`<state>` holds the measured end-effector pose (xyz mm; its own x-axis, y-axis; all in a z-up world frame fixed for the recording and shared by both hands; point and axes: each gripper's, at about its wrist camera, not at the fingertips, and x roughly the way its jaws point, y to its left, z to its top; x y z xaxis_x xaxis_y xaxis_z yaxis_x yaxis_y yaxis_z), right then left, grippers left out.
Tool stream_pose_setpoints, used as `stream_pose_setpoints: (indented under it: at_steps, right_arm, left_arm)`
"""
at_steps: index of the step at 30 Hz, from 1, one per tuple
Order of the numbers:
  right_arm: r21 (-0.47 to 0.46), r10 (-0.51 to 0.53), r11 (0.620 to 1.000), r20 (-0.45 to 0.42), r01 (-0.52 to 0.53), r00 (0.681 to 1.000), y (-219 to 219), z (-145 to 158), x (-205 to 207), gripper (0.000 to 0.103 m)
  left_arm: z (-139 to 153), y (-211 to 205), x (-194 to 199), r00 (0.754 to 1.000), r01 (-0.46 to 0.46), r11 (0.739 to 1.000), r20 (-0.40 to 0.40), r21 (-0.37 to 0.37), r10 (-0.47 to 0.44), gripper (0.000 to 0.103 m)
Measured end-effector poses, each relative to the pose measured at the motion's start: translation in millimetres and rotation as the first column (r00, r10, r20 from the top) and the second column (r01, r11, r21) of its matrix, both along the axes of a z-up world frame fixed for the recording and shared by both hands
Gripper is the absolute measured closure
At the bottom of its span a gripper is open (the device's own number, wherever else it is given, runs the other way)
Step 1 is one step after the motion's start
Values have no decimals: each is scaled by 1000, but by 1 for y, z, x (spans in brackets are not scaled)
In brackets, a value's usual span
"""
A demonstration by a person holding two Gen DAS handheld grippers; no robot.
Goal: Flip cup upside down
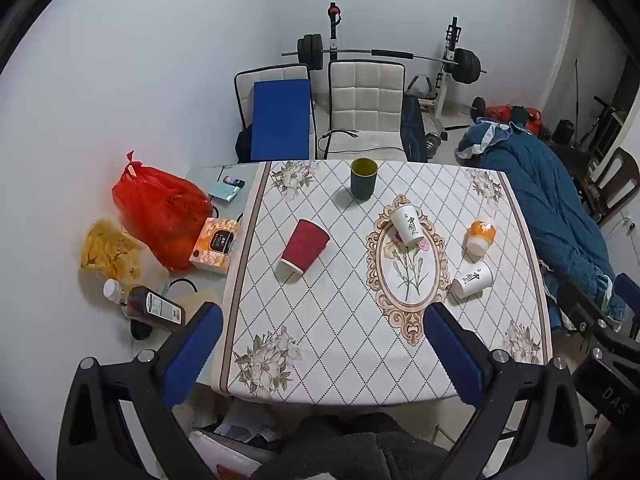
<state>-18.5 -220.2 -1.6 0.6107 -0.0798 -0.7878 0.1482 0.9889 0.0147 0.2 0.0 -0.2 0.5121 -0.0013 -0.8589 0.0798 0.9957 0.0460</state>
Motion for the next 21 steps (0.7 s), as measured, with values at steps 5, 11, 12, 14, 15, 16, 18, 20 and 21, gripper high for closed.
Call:
stream_pose_setpoints:
  at_steps: [5, 11, 12, 14, 15, 16, 18, 20, 21]
  right_arm:
    - [1, -1, 1000, 7, 1, 1000, -1, 2, -1, 1]
    - [2, -1, 1000, 2, 1, 1000, -8, 4, 1, 1]
    - [1, -3, 1000, 1, 3, 1000, -9, 7, 1, 1]
    - [-1, -6, 1000, -2, 6, 1000, -6, 4, 2, 1]
    - [0, -7, 1000, -3, 7, 1000, -6, 6, 2, 1]
    - [-2, -8, 1000, -5, 8, 1000, -6, 6, 3, 1]
    - [-4, -11, 1000, 3, 11, 1000, -6, 8, -4, 1]
    - [-5, -10, 1000, 2, 10, 1000, -7, 8, -5, 1]
    - [-7, -9, 1000, 4, 9, 1000, -6, 6, -5, 1]
  left_arm:
    - [0, 0, -1, 1000, 0, 1000, 4, -1, 0, 0]
    - [7, -6, 2, 1000, -5, 1000, 4, -2, 5, 0]
    - [8, -7, 3, 1000, -6, 1000, 5, -1, 6, 0]
    - [9, -8, 4, 1000, -11, 1000, 3, -4, 11, 0]
    - [7, -9, 5, 1000, -7, 1000, 4, -1, 7, 0]
    - [5, -6, 2, 1000, 2, 1000, 5, 1, -2, 0]
    - [6, -5, 2, 1000, 2, 1000, 5, -6, -2, 0]
    - [4, -4, 1, 1000, 5, 1000, 8, -4, -5, 0]
    - [4, -3, 1, 1000, 5, 1000, 8, -5, -5, 0]
